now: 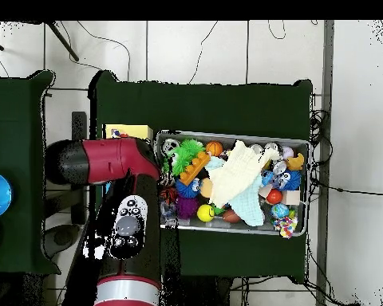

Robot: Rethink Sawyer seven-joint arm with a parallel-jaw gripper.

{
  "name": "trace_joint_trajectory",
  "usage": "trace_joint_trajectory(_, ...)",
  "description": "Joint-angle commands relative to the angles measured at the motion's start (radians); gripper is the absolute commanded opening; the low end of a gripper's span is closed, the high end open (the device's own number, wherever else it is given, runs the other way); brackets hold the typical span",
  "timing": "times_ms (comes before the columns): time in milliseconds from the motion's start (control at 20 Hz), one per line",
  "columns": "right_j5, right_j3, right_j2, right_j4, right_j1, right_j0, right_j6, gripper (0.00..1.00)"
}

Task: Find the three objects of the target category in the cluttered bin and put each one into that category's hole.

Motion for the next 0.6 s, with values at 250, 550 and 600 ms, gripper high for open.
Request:
trace_joint_trajectory(250,0.145,-0.005,0.027,0.036,0.020,0.012,0.220,0.00)
trace_joint_trajectory(550,0.107,0.027,0.029,0.043,0.017,0.021,0.228,0.00)
trace_joint_trajectory(600,0.111,0.008,0.031,0.044,0.029,0.019,0.227,0.00)
